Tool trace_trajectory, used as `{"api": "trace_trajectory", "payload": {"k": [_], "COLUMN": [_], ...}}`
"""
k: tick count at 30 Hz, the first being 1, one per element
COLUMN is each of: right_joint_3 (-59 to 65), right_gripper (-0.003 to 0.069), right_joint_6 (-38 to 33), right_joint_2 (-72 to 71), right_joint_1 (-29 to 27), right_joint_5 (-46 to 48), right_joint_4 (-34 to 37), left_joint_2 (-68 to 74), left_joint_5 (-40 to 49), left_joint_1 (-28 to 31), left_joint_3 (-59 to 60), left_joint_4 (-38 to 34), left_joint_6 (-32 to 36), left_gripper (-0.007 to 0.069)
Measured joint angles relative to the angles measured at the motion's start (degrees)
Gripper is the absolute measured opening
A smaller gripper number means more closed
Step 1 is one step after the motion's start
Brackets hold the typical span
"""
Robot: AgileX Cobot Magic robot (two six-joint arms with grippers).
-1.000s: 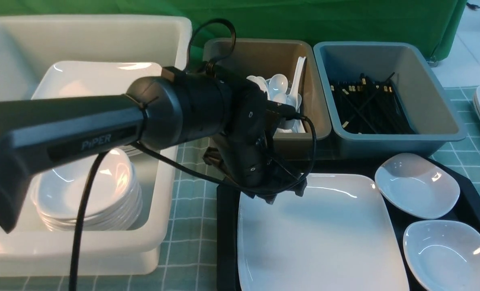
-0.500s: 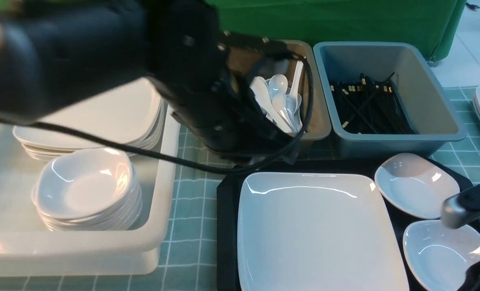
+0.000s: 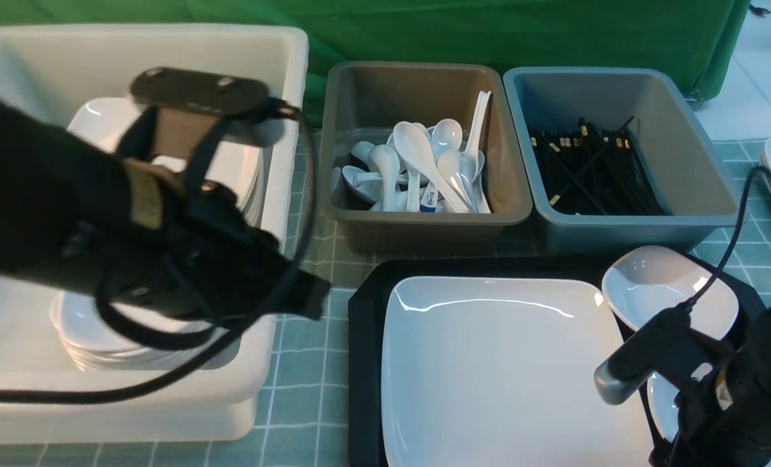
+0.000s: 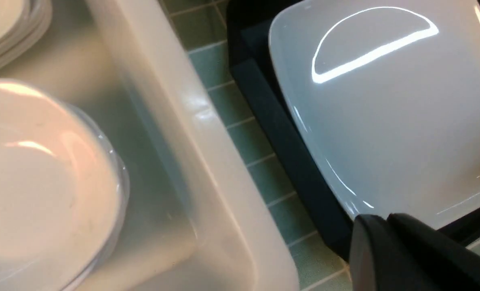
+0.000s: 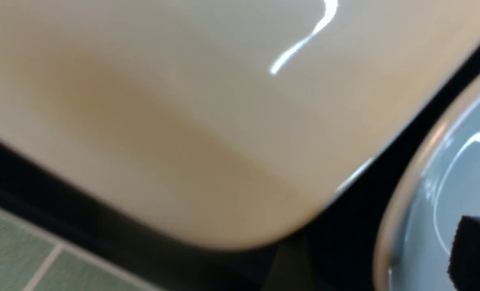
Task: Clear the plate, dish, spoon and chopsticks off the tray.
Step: Use the right arm to grab a small plate from the dinner plate, then use the right arm to put the small plate into the large storage box on the left
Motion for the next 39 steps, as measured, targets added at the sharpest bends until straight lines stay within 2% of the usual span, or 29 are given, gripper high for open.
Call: {"api": "trace_trajectory", "payload": {"k": [2, 3, 4, 7, 10, 13, 14, 15, 16, 17, 25, 28, 29, 30, 31, 33, 39], "right_joint_3": [0.00, 0.00, 0.00, -0.45, -1.06, -2.20, -3.14, -3.48, -5.01, -5.98, -17.27, -25.38, -26.34, -31.32, -31.84, -37.52, -52.19], "right_gripper": [0.0484, 0.0444, 0.0367, 0.0248, 0.0246, 0.0213, 0.0168, 0.0154, 0.0085, 0.0067, 0.0062, 0.0062, 0.0062, 0.0062, 0.0062, 0.0062, 0.0062], "right_joint_6": [0.86, 1.70, 2.40, 3.33, 3.33, 3.72, 5.01, 5.21, 7.04, 7.47, 8.21, 4.07, 3.63, -0.41, -1.18, -4.15, -8.81], "right_joint_2": [0.90, 1.89, 2.63, 2.80, 2.66, 1.40, -0.22, -0.78, -3.84, -5.32, -16.19, -16.15, -16.02, -13.90, -13.30, -9.12, 4.96], "right_joint_1": [0.00, 0.00, 0.00, 0.02, 0.60, 1.83, 2.75, 2.98, 3.72, 3.97, 4.14, 4.75, 4.84, 6.33, 6.73, 9.66, 19.38], "right_joint_5": [-0.51, -0.82, -0.97, -0.67, 1.70, 5.35, 7.61, 8.20, 11.31, 12.57, 17.92, 16.94, 16.82, 15.24, 15.12, 13.60, 10.81], "right_joint_4": [-0.96, -1.60, -2.35, -4.24, -4.65, -4.43, -4.28, -4.27, -4.06, -3.56, -1.40, 3.02, 3.51, 8.69, 9.71, 13.25, 15.32], "left_joint_2": [-0.86, -1.74, -2.48, -3.92, -4.79, -4.91, -4.93, -4.93, -4.98, -4.98, -4.98, -4.98, -4.98, -5.16, -5.16, -6.22, -11.64], "left_joint_5": [-0.06, -0.01, 0.06, 0.27, 0.52, 0.46, 0.52, 0.52, 0.84, 1.31, 5.14, 7.57, 7.73, 9.21, 9.36, 10.47, 10.60], "left_joint_1": [0.90, 1.83, 2.64, 4.22, 5.26, 5.86, 6.36, 6.49, 7.29, 7.83, 15.48, 22.03, 22.43, 26.17, 26.61, 31.85, 40.37], "left_joint_3": [0.56, 0.83, 0.82, 0.82, 0.82, 0.82, 0.82, 0.82, 0.82, 0.82, 0.82, 0.82, 0.82, 0.82, 0.82, 0.82, 0.82], "left_joint_4": [0.00, -0.06, -0.29, -0.69, -0.69, -0.23, 0.15, 0.21, 0.38, 0.38, -0.59, -1.13, -1.13, -1.67, -1.80, -3.94, -5.49], "left_joint_6": [-0.14, -0.19, -0.19, -0.19, -0.19, -0.19, -0.19, -0.19, -0.19, -0.19, -0.68, -0.17, -0.11, 0.65, 0.81, 2.86, 4.43], "left_gripper": [0.0009, 0.0009, 0.0009, 0.0009, 0.0009, 0.0009, 0.0009, 0.0009, 0.0010, 0.0010, 0.0010, 0.0010, 0.0010, 0.0010, 0.0010, 0.0010, 0.0010]}}
